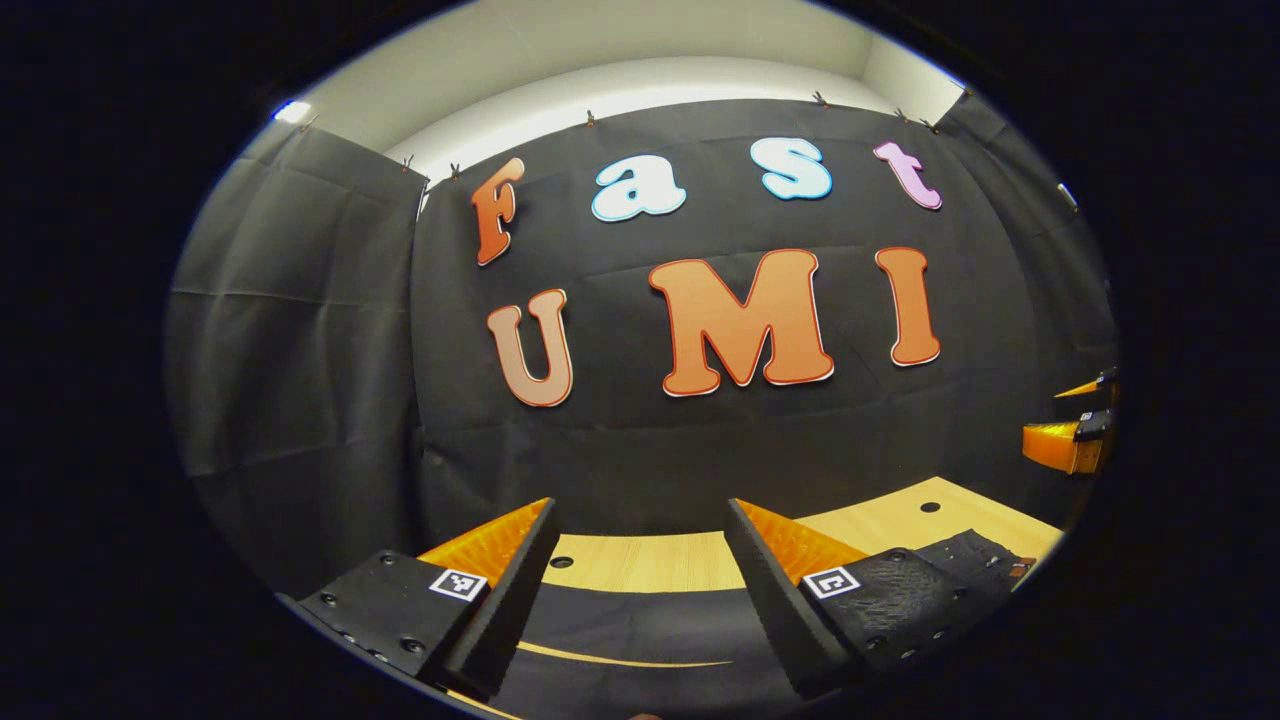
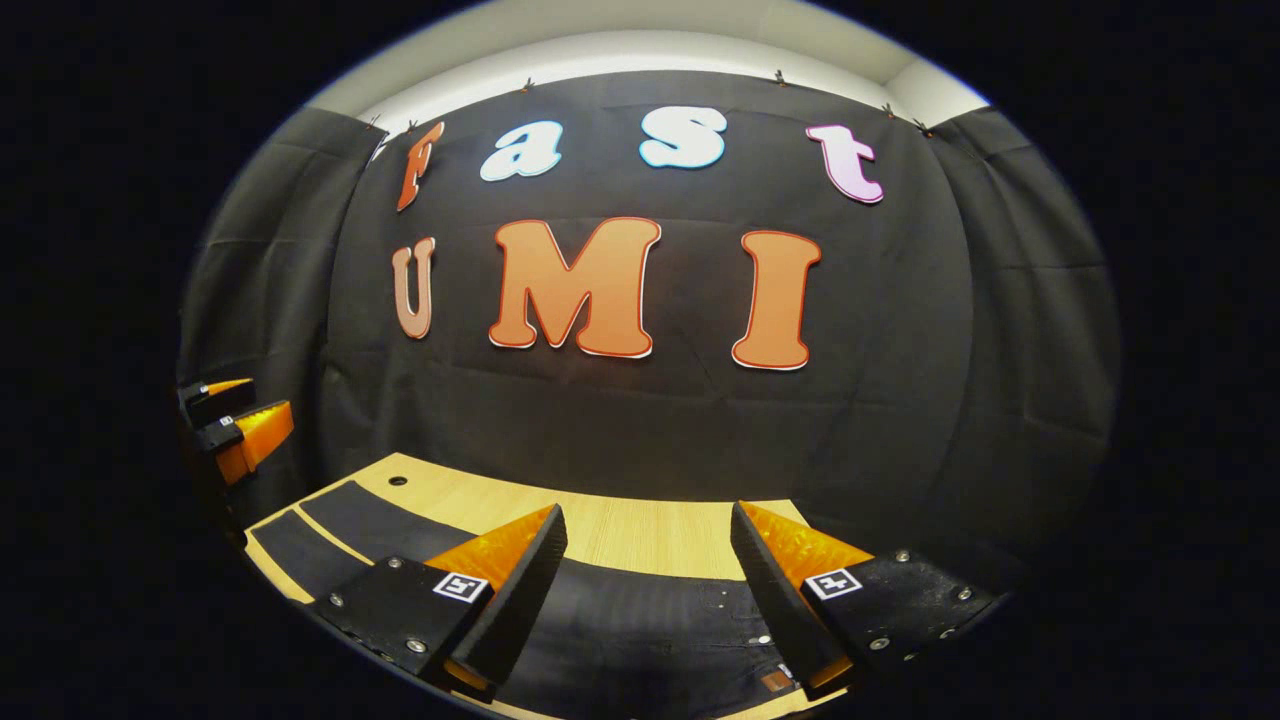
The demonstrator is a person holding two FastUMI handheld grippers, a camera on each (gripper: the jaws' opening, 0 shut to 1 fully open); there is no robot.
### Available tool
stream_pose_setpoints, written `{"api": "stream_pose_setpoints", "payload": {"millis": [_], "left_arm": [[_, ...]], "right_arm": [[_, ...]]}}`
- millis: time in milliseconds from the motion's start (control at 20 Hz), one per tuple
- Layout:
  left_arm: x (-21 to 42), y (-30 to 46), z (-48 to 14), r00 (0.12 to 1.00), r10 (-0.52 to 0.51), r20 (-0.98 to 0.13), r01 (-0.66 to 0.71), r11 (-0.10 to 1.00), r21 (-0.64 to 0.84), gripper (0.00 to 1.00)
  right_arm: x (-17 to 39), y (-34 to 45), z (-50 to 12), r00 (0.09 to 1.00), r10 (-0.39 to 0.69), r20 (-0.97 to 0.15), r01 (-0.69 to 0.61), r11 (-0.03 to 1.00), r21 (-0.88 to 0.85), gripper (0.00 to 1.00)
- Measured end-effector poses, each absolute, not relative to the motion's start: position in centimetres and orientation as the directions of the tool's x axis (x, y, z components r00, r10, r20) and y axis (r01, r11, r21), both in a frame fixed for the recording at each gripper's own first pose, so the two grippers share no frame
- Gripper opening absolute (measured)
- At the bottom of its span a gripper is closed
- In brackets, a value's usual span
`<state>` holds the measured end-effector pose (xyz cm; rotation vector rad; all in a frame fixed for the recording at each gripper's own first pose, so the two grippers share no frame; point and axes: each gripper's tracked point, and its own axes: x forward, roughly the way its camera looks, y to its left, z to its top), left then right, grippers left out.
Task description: Grasp the waist and the cuffs of the jeans and fold them to make the two legs overlap; first hold the waist and fold one-third of the jeans toward the cuffs, then hold the cuffs and fold the remaining one-third in the same direction to finish folding.
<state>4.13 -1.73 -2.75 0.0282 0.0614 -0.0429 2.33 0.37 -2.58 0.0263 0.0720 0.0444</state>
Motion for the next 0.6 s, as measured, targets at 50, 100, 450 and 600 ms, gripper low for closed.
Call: {"api": "stream_pose_setpoints", "payload": {"millis": [50,100,450,600], "left_arm": [[4.6,-0.6,-2.8,0.998,-0.028,-0.062,0.03,0.999,0.031,1.0],[5.0,0.6,-2.9,0.998,-0.011,-0.063,0.013,0.999,0.032,0.99],[6.6,7.6,-6.6,0.982,0.087,-0.17,-0.083,0.996,0.032,0.99],[6.8,10.6,-8.8,0.962,0.125,-0.243,-0.121,0.992,0.032,1.0]], "right_arm": [[2.4,0.6,-2.8,0.996,0.033,-0.079,-0.032,0.999,0.018,0.99],[2.2,0.4,-3.3,0.996,0.013,-0.09,-0.012,1.0,0.012,0.99],[1.8,-1.5,-6.9,0.973,-0.106,-0.207,0.118,0.992,0.047,0.99],[1.6,-3.5,-8.8,0.95,-0.153,-0.272,0.169,0.985,0.035,0.99]]}}
